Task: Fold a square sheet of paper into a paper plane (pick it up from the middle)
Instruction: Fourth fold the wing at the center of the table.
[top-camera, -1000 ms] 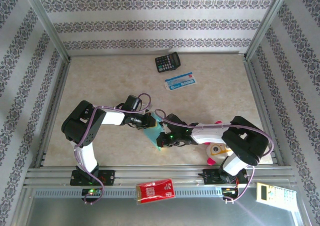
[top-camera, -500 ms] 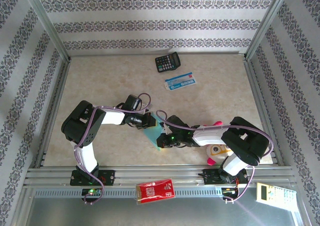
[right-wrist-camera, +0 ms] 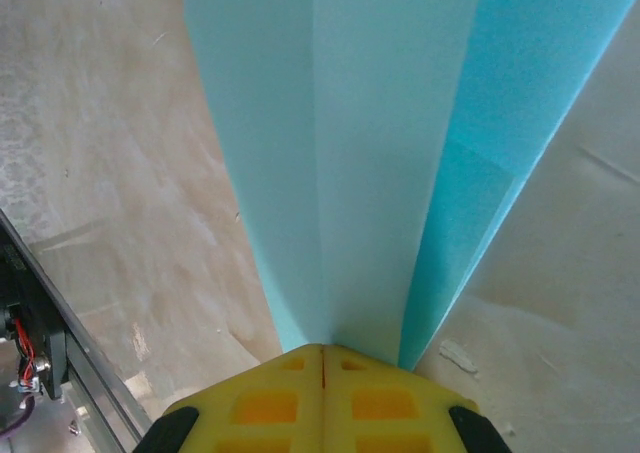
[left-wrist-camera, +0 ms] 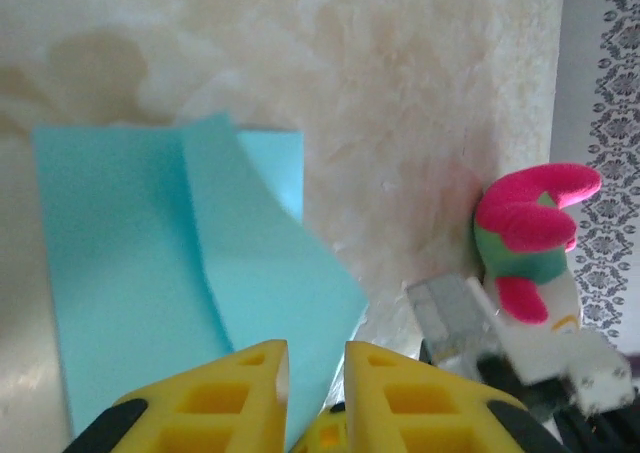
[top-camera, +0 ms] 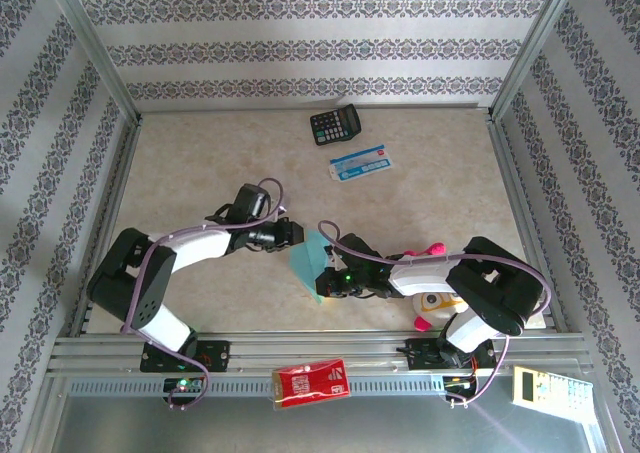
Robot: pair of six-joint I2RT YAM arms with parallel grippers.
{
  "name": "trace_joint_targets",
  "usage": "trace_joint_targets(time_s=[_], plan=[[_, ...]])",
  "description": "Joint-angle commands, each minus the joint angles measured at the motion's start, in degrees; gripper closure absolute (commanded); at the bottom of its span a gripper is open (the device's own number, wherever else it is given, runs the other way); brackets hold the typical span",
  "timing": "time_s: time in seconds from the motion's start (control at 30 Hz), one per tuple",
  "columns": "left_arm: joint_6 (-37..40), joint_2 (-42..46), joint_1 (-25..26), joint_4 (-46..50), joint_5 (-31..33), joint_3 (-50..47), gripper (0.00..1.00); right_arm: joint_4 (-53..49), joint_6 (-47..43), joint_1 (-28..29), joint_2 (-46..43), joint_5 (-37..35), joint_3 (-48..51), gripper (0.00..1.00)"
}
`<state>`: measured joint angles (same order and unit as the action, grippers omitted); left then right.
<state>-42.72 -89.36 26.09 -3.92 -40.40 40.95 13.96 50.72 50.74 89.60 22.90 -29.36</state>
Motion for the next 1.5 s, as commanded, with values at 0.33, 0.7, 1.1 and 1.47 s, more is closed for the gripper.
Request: trace_joint_targets(time_s=[0.33,0.7,1.1,1.47], plan=[[-11.63,-3.12,8.97,-11.99,-0.33,-7.38,0.99,-7.01,-0.04,-0.30,2.21,-3.48,2.42,1.00],[-12.27,-6.63,11.14,-12.75,-0.91,-6.30,0.99,-7.49,-0.61,-0.47,2.48,-3.20,2.20,1.00],[-6.42,-8.88,9.82,-3.04,2.51,-1.13,0.99,-11.97,-1.47,-0.65,2.78,-2.68,1.81,1.00],[-1.52,-11.30,5.41,1.32,1.78,3.27,0.99,-13.17,-2.01,-0.64,3.28,-2.33,1.94,1.00]])
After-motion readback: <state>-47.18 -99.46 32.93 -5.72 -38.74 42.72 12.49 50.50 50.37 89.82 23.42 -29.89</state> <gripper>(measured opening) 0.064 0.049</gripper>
